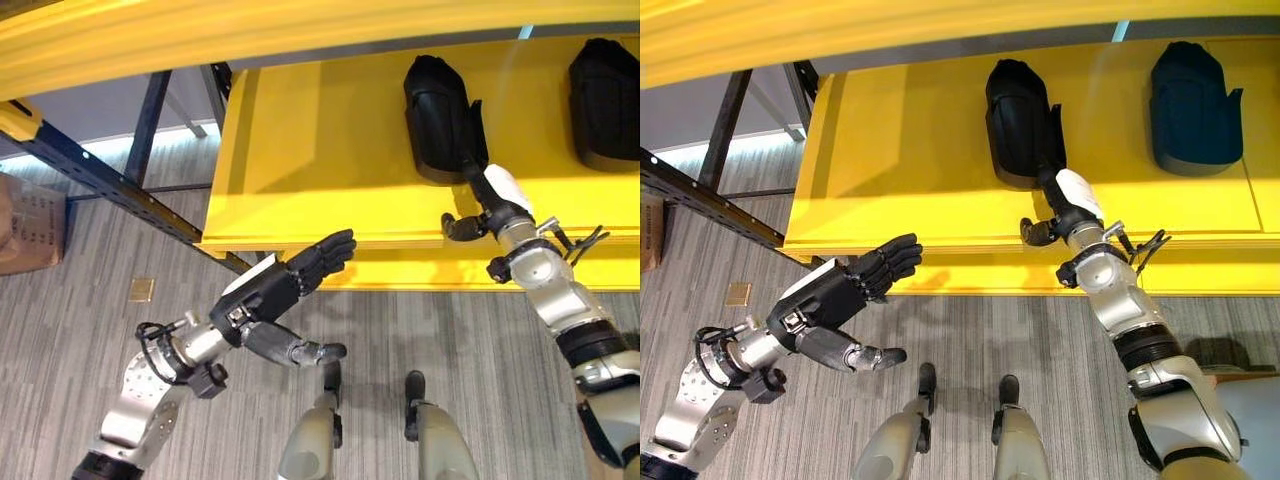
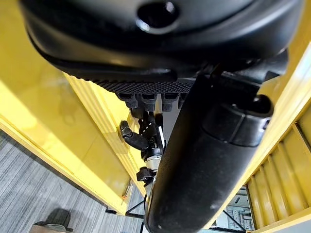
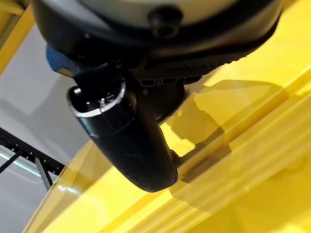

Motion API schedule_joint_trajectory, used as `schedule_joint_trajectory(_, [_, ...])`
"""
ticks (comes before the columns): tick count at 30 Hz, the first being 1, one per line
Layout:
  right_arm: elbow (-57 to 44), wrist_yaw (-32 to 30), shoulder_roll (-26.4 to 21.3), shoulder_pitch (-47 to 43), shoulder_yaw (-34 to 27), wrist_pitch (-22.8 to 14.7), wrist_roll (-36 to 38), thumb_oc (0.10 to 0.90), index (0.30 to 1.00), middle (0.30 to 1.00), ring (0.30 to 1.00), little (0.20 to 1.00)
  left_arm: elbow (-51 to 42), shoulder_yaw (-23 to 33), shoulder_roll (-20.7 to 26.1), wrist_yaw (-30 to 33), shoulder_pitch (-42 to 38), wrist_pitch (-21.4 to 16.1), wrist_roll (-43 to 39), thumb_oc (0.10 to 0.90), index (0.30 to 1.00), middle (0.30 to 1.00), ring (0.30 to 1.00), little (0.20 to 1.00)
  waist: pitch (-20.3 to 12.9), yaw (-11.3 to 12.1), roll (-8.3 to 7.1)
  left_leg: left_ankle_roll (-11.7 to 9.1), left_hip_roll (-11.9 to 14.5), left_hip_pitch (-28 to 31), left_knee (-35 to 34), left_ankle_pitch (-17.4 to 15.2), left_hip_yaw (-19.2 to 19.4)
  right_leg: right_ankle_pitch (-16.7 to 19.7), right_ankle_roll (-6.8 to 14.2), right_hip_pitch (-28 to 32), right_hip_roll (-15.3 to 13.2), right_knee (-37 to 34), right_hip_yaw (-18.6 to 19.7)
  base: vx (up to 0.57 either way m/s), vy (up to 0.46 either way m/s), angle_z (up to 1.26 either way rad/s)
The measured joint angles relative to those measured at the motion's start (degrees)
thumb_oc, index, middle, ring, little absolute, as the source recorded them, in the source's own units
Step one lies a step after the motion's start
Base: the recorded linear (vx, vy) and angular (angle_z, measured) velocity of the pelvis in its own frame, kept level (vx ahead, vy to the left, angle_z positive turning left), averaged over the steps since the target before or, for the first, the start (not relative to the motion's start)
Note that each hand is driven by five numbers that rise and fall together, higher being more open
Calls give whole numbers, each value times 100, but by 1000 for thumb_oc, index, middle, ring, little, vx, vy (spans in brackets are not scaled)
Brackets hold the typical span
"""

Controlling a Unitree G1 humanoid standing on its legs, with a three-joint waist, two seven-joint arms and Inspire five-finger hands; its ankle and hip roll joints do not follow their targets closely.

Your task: Move parts from the plastic box to the shelf.

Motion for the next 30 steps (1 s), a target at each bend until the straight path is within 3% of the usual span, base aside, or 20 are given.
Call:
schedule_joint_trajectory(14, [-208,-717,259,253,-116,-2,-212,900,1000,1000,1000,1000,-12,-172,-23,224,9,45,17,900,1000,1000,1000,1000,-1,-27,12,21,-16,78,-49,-14,115,3,11,1,0,-8,121,16,43,-4])
schedule_joint_trajectory(26, [-400,-740,290,509,-236,-225,165,900,1000,1000,1000,1000,-34,-174,-146,261,23,67,17,900,1000,1000,1000,1000,-1,-69,35,43,-16,84,-54,-30,110,-8,8,12,0,-6,117,0,0,0])
schedule_joint_trajectory(30, [-533,-698,295,537,-335,-252,249,900,1000,1000,1000,1000,-35,-175,-171,262,36,73,17,900,1000,1000,1000,1000,6,-85,173,44,-20,86,-54,-30,108,-8,9,19,-6,-10,114,9,30,1])
